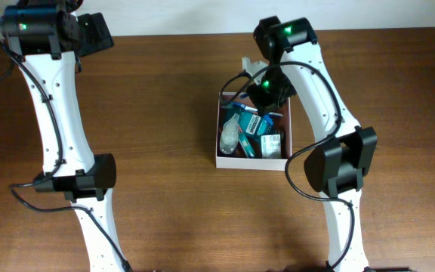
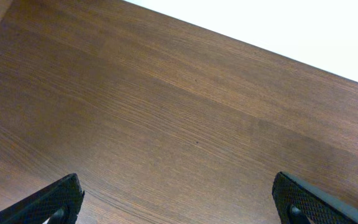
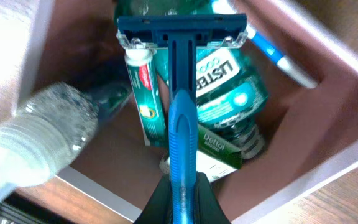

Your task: Pack container

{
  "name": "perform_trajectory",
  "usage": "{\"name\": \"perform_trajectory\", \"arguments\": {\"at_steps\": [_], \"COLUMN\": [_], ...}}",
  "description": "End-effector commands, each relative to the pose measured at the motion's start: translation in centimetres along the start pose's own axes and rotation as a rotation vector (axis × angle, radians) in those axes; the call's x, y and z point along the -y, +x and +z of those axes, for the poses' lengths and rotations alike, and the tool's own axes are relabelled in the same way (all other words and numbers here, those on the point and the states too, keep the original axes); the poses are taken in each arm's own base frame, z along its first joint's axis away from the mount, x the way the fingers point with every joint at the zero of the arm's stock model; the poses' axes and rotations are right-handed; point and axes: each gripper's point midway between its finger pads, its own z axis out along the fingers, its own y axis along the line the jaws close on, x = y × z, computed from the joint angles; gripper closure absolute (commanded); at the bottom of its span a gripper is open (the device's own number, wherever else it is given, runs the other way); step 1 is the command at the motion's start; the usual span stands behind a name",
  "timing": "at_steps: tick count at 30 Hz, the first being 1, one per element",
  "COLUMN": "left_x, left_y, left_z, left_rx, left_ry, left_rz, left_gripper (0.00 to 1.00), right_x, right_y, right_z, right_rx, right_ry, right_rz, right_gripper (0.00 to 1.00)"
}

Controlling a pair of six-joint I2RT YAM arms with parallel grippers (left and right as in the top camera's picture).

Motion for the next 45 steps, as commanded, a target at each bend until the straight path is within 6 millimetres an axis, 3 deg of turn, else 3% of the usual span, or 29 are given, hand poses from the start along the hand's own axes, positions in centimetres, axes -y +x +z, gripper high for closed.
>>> {"name": "perform_trajectory", "arguments": {"at_steps": [1, 5, 6, 8, 11, 13, 14, 15, 19, 23, 30, 33, 38, 42, 45], "left_x": [0.0, 0.0, 0.0, 0.0, 0.0, 0.0, 0.0, 0.0, 0.0, 0.0, 0.0, 0.0, 0.0, 0.0, 0.0], "left_y": [-0.2, -0.2, -0.2, -0.2, -0.2, -0.2, -0.2, -0.2, -0.2, -0.2, -0.2, -0.2, -0.2, -0.2, -0.2], "left_z": [-0.9, -0.9, -0.9, -0.9, -0.9, -0.9, -0.9, -0.9, -1.0, -0.9, -0.9, -0.9, -0.9, -0.9, -0.9], "left_rx": [0.014, 0.014, 0.014, 0.014, 0.014, 0.014, 0.014, 0.014, 0.014, 0.014, 0.014, 0.014, 0.014, 0.014, 0.014], "left_ry": [0.01, 0.01, 0.01, 0.01, 0.01, 0.01, 0.01, 0.01, 0.01, 0.01, 0.01, 0.01, 0.01, 0.01, 0.01], "left_rz": [-0.014, -0.014, -0.014, -0.014, -0.014, -0.014, -0.014, -0.014, -0.014, -0.014, -0.014, -0.014, -0.014, -0.014, -0.014], "left_gripper": [0.01, 0.01, 0.01, 0.01, 0.0, 0.01, 0.01, 0.01, 0.01, 0.01, 0.01, 0.01, 0.01, 0.01, 0.01], "right_x": [0.1, 0.3, 0.3, 0.4, 0.7, 0.8, 0.8, 0.9, 1.5, 3.2, 7.4, 8.2, 10.6, 11.2, 11.5], "right_y": [1.1, 1.0, 1.0, 0.9, 0.8, 0.9, 0.8, 0.7, 0.2, -0.6, -0.2, 1.1, 5.1, 8.2, 10.2], "right_z": [0.2, 0.5, 0.5, 0.5, 0.5, 0.5, 0.5, 0.5, -0.2, -2.5, -11.1, -15.0, -20.1, -22.8, -23.2], "right_rx": [-0.033, -0.035, -0.032, -0.027, -0.029, -0.029, -0.028, -0.024, 0.01, 0.093, 0.354, 0.467, 0.587, 0.645, 0.639], "right_ry": [0.005, 0.008, 0.01, 0.011, 0.032, 0.037, 0.037, 0.038, 0.05, 0.068, 0.053, 0.013, 0.051, 0.079, 0.11], "right_rz": [-0.027, -0.025, -0.026, -0.026, -0.027, -0.026, -0.026, -0.027, -0.008, 0.094, 0.34, 0.372, 0.481, 0.532, 0.566], "right_gripper": [0.96, 0.84, 0.75, 0.48, 0.24, 0.16, 0.05, 0.01, 0.01, 0.01, 0.01, 0.01, 0.01, 0.01, 0.01]}}
